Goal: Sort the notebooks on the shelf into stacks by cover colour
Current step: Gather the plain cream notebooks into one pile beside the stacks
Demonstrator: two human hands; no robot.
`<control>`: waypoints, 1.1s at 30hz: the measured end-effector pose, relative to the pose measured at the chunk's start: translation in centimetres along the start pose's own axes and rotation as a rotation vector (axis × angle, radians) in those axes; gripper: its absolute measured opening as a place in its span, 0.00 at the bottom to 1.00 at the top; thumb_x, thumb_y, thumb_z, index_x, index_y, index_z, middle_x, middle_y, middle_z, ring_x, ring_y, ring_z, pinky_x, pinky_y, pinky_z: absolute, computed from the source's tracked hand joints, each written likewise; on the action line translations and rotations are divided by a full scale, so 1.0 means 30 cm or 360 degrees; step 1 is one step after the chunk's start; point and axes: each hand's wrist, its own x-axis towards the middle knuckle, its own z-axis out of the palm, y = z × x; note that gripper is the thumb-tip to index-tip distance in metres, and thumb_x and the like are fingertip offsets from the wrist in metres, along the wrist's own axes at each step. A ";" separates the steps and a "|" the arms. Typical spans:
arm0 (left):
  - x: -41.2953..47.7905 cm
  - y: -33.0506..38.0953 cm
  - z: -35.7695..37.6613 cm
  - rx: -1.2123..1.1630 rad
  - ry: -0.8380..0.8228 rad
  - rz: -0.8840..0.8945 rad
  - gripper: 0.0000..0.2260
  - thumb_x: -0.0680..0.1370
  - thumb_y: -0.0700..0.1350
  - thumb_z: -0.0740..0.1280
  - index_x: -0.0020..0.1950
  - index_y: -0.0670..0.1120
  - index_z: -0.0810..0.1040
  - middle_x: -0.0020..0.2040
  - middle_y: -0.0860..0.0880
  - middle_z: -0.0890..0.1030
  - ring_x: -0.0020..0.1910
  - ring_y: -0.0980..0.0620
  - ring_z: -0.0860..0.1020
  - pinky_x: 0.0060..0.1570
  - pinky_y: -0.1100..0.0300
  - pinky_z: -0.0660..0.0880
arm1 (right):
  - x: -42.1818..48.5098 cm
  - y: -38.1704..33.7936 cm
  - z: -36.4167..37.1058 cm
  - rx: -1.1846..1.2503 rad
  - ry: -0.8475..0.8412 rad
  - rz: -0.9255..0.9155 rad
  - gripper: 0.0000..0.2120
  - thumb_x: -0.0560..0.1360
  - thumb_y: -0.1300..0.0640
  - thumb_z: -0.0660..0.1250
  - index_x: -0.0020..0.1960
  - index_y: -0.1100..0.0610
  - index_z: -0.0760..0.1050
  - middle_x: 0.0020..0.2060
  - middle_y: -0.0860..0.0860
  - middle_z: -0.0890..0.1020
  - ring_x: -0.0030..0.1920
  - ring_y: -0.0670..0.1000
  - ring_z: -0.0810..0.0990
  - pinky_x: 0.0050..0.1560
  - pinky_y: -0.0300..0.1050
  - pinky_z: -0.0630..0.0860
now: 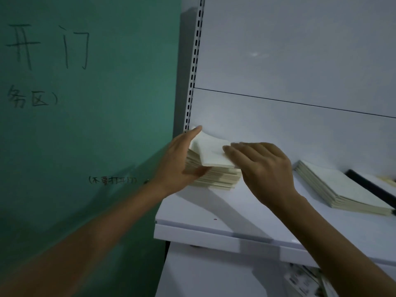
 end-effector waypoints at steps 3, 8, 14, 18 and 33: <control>0.046 0.019 0.004 -0.0020 -0.0099 0.0159 0.27 0.73 0.46 0.72 0.70 0.48 0.69 0.66 0.49 0.74 0.64 0.51 0.72 0.63 0.50 0.71 | 0.051 -0.011 -0.072 -0.0116 0.0263 -0.0145 0.09 0.76 0.61 0.66 0.54 0.56 0.82 0.50 0.52 0.85 0.49 0.54 0.83 0.54 0.50 0.75; 0.080 0.056 0.002 -0.0360 0.0083 -0.0086 0.08 0.75 0.45 0.70 0.49 0.59 0.78 0.43 0.62 0.79 0.42 0.60 0.79 0.43 0.75 0.71 | 0.143 -0.007 -0.146 -0.0154 0.0516 -0.0087 0.04 0.76 0.58 0.69 0.48 0.56 0.83 0.39 0.50 0.85 0.39 0.52 0.83 0.55 0.52 0.74; 0.093 0.061 0.003 -0.1008 0.0423 -0.0488 0.12 0.73 0.38 0.72 0.50 0.50 0.74 0.44 0.54 0.79 0.38 0.69 0.78 0.42 0.74 0.75 | 0.266 0.014 -0.153 0.0231 0.0506 0.0129 0.18 0.76 0.48 0.69 0.60 0.57 0.76 0.45 0.52 0.84 0.43 0.55 0.82 0.51 0.49 0.73; 0.075 0.044 -0.018 -0.1302 0.0500 -0.0528 0.12 0.74 0.38 0.71 0.54 0.51 0.76 0.47 0.56 0.82 0.48 0.61 0.80 0.49 0.67 0.76 | 0.328 -0.003 -0.141 0.0739 0.0557 0.0444 0.26 0.72 0.50 0.73 0.65 0.57 0.69 0.52 0.51 0.82 0.50 0.50 0.81 0.53 0.49 0.77; -0.105 -0.086 -0.194 -0.1173 0.0765 -0.0683 0.11 0.72 0.42 0.71 0.52 0.54 0.76 0.51 0.56 0.81 0.51 0.60 0.79 0.51 0.66 0.76 | 0.145 -0.070 0.191 0.0853 -0.1132 0.0925 0.42 0.71 0.26 0.50 0.73 0.54 0.62 0.70 0.53 0.69 0.68 0.55 0.68 0.64 0.51 0.67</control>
